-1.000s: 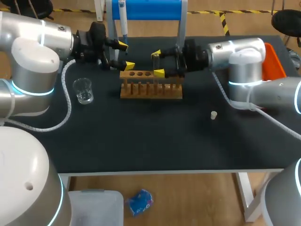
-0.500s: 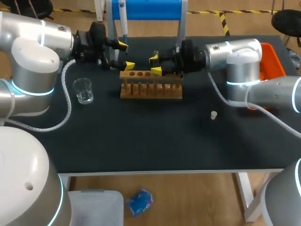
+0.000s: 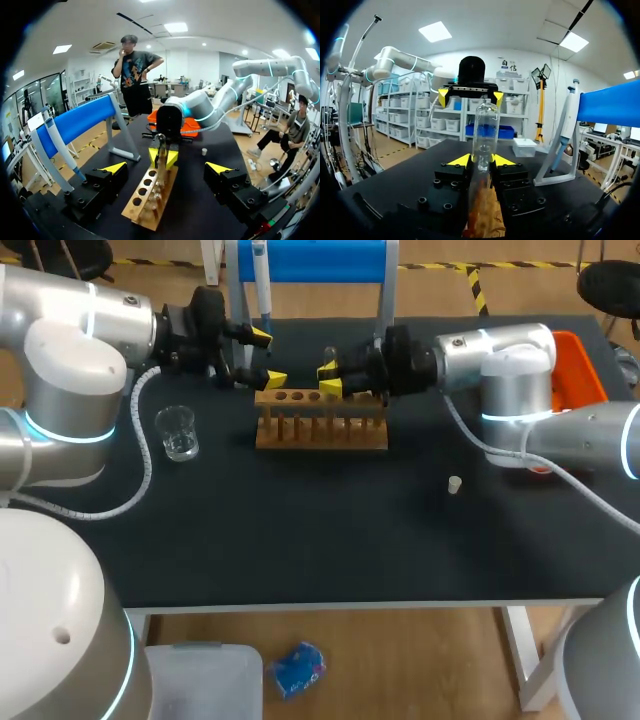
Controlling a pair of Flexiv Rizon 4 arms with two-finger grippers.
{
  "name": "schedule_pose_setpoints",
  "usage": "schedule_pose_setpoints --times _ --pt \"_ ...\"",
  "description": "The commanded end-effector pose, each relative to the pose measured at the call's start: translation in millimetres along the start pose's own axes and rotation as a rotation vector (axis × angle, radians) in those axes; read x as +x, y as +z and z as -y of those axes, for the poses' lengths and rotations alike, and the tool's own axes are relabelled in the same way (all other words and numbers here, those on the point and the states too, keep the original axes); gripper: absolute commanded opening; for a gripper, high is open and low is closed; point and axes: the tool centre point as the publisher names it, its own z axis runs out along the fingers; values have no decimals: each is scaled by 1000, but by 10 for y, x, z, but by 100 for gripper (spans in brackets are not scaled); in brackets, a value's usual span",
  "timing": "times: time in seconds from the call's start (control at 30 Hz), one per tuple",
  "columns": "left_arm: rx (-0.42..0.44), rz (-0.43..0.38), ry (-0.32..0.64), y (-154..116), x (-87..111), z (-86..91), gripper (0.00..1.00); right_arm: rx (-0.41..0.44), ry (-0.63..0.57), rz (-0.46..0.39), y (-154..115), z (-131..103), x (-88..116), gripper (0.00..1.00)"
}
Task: Invert the test tube, pick up the pipette, mount the tip to pipette, aspirate from beaker and dispense into the tube, eject the tip, return the pipette, and cap with the stopper.
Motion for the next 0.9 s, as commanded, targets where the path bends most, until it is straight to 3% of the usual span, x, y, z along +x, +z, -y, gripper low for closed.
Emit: schedule_pose_setpoints --times 0.03,0.9 --pt "-2 0 -1 1 -1 1 100 2 0 -2 2 0 -5 0" --pt "-2 0 -1 1 -1 1 100 20 -14 -21 -16 -254 87 0"
